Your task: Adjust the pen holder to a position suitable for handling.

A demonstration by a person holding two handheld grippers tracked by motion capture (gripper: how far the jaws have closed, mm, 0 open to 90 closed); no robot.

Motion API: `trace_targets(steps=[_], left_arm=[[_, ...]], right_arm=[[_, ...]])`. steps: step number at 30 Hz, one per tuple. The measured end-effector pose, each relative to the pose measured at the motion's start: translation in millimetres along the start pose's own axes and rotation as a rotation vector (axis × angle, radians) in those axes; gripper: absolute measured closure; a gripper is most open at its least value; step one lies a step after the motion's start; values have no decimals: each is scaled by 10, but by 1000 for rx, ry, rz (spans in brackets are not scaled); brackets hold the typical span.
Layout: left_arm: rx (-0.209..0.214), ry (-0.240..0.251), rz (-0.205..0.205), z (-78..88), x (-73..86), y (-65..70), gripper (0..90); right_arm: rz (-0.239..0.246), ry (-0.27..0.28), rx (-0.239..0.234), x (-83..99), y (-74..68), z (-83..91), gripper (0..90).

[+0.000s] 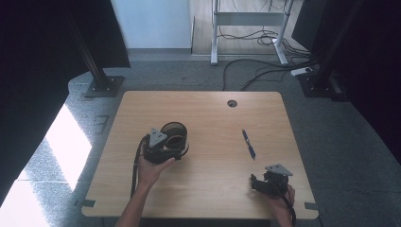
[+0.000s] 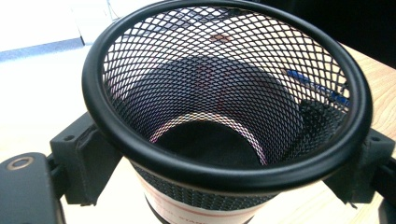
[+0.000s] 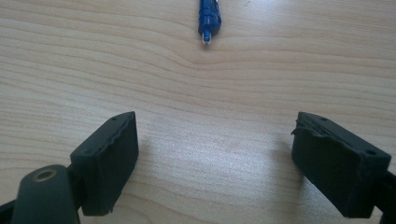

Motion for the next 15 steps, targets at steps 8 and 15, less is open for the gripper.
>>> trace_targets(steps=[8,15], left_arm=[[8,-19,-14,-120,-31,91,108],[0,-40,-34,-244,-39,169,108]], right_arm=[[-1,0,0,0,-1,0,140],[0,0,0,0,0,0,140]])
Point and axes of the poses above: each handheld gripper's, and its own axes: z roughly backward along the jaws, x roughly out of its underside, y roughly to its right, the point moved 4 cm from there along -z, roughly forward along the jaws, and after that the axes turned 11 degrees about -y, right-handed, at the moved point
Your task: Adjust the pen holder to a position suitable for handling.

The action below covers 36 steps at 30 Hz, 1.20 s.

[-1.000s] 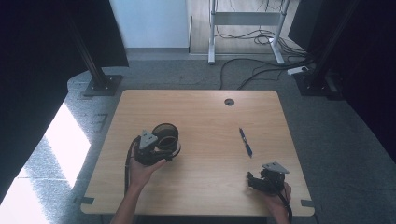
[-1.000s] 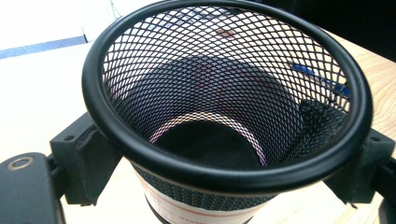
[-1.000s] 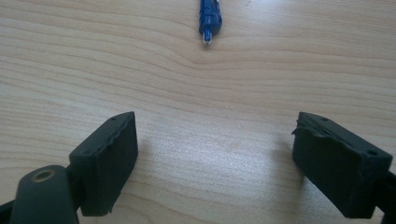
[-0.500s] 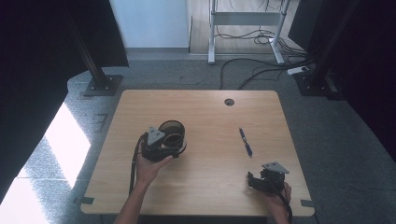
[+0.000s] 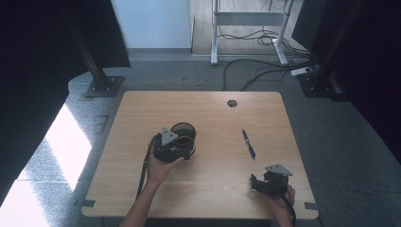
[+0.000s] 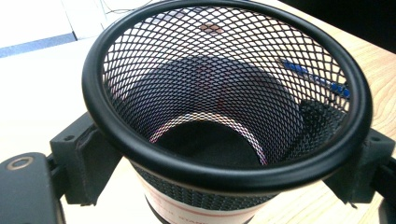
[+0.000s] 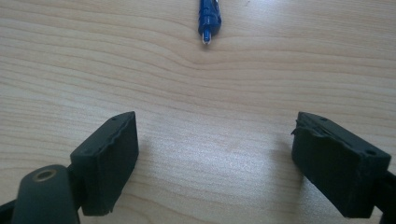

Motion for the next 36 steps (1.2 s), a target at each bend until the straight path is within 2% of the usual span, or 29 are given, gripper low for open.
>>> trace_targets(steps=[13,17,22,36], left_arm=[[13,-11,-11,-178,-86,101,108],[31,-12,-1,-236,-124,127,108],[27,-14,-7,-314,-179,159,109],[39,-40,-19,-693,-196,271,108]], right_arm=[[-2,0,0,0,-1,0,142],[-4,0,2,0,1,0,143],[-5,0,2,0,1,1,143],[-4,1,2,0,1,0,143]])
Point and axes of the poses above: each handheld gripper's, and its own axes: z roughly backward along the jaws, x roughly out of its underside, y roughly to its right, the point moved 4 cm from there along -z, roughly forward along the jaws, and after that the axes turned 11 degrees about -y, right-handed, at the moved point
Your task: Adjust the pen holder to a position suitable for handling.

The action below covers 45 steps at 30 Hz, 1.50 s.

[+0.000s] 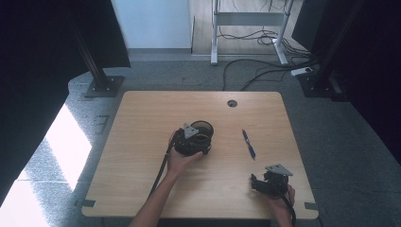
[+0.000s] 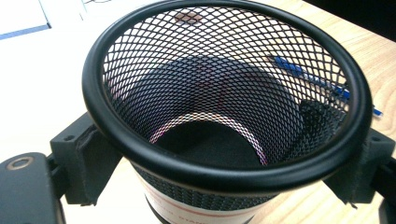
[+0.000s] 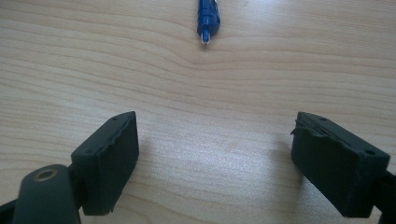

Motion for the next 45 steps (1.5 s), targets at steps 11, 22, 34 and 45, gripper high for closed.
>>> trace_targets(steps=[11,22,34,45], left_arm=[[-13,-36,8,-231,33,-39,108],[-15,-60,5,-322,82,1,105],[-17,-23,6,-229,96,-11,63],[22,-29,-7,-33,186,-47,57]], right_arm=[[1,-1,0,1,0,1,144],[1,0,0,1,0,1,144],[0,0,0,0,0,0,144],[0,0,0,0,0,0,144]])
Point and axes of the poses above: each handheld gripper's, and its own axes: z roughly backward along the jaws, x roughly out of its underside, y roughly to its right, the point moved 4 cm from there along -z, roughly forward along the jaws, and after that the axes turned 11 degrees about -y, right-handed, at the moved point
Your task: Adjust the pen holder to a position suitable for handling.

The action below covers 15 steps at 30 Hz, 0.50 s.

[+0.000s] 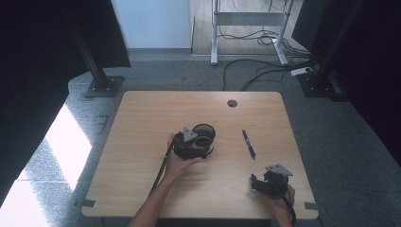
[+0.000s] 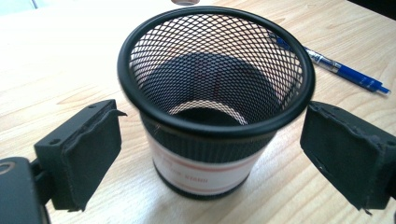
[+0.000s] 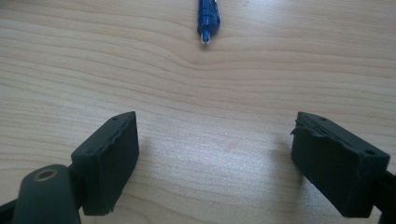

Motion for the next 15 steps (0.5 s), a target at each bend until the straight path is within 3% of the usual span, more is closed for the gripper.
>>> trace_targets(steps=[8,15], left_arm=[[-21,-3,-11,221,162,-25,61],[-3,-10,-9,411,399,-79,64]], right_arm=[[0,0,0,0,0,0,144],[0,0,0,0,0,0,144]])
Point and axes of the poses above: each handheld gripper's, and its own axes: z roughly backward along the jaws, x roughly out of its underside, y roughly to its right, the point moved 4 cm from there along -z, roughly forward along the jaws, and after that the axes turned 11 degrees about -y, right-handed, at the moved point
